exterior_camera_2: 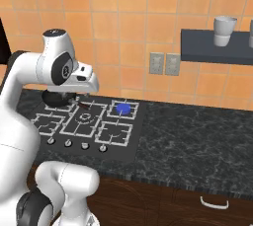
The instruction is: Turn off the rear right burner of the stove.
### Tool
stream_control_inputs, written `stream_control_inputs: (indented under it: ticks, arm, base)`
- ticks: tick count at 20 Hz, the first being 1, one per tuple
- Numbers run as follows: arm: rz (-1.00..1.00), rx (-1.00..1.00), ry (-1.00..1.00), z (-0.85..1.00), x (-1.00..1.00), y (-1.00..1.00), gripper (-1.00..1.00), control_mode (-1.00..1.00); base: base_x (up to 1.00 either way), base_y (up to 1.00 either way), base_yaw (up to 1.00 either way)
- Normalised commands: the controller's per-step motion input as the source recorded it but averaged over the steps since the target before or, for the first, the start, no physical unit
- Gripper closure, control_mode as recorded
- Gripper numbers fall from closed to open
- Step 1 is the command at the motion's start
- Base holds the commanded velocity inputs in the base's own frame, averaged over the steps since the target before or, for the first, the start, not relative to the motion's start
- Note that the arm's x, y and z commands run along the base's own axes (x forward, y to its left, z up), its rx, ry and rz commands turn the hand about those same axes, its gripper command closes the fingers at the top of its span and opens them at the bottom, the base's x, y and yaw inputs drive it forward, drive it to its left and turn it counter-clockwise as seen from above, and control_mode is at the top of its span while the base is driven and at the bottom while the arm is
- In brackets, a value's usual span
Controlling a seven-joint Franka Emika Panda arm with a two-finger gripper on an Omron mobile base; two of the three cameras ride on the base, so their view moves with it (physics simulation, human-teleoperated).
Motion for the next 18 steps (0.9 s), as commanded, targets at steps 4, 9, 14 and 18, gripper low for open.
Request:
stream_control_inputs:
  ticks: [4, 9, 14, 18]
  arm:
    - [0.08, -0.08, 0.00, -0.11, -0.26, 0.15, -1.00, -1.00]
    - [0.23, -0.10, -0.01, -0.14, -0.32, 0.10, -1.00, -1.00]
    - [0.28, -0.06, -0.03, -0.09, -0.18, 0.05, -1.00, -1.00]
    - [0.31, -0.03, 0.00, -0.18, 0.00, 0.02, -1.00, -1.00]
  base:
    - [0.00, 0.00, 0.00]
    - [0.00, 0.00, 0.00]
    - [0.00, 0.00, 0.00]
    - [0.00, 0.00, 0.00]
